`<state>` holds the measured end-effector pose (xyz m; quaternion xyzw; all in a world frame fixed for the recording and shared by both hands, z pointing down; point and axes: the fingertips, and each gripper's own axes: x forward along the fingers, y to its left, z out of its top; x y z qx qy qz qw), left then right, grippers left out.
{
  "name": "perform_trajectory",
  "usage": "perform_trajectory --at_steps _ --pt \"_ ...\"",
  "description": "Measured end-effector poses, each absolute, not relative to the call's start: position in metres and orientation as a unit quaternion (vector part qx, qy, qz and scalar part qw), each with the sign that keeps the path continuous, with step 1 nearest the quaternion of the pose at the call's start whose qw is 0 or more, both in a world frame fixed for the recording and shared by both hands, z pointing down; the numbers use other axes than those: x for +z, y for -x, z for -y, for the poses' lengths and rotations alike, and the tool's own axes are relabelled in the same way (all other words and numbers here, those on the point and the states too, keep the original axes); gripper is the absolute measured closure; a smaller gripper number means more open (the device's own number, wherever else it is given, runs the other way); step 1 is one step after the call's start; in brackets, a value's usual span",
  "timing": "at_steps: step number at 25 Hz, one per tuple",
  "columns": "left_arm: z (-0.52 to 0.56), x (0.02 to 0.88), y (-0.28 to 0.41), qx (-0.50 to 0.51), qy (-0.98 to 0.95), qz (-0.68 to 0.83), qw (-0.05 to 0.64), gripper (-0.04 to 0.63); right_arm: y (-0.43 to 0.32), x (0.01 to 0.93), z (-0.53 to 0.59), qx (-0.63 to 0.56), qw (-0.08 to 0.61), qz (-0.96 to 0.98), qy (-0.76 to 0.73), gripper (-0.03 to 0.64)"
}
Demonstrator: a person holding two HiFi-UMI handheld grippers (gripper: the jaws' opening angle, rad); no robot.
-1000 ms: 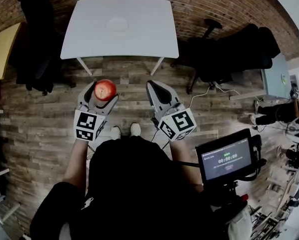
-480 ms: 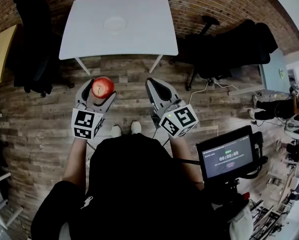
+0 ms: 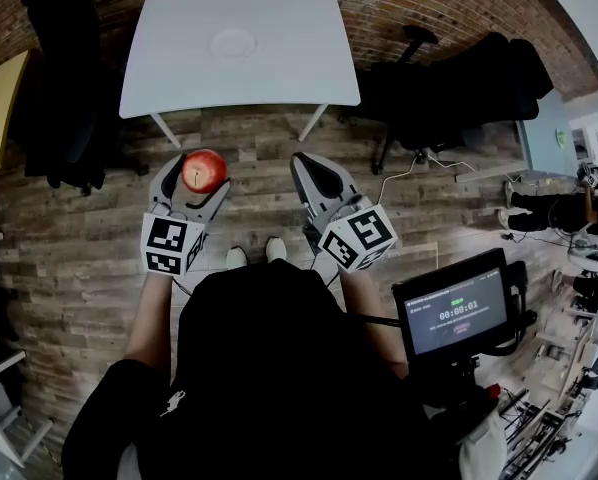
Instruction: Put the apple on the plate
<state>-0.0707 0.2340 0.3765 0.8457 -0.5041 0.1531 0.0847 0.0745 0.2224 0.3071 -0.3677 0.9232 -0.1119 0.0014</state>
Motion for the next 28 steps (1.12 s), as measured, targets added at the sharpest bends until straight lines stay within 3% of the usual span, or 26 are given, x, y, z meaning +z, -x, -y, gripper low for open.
perform_trajectory --at_steps 10,28 --pt "-0.242 0.399 0.123 0.148 -0.849 0.501 0.08 0.202 -0.027 0.326 -0.231 -0.099 -0.012 -0.921 0.377 0.614" --pt "-0.256 0.401 0.152 0.144 -0.837 0.521 0.091 0.202 0.0 0.322 -0.235 -0.096 -0.033 -0.931 0.351 0.614"
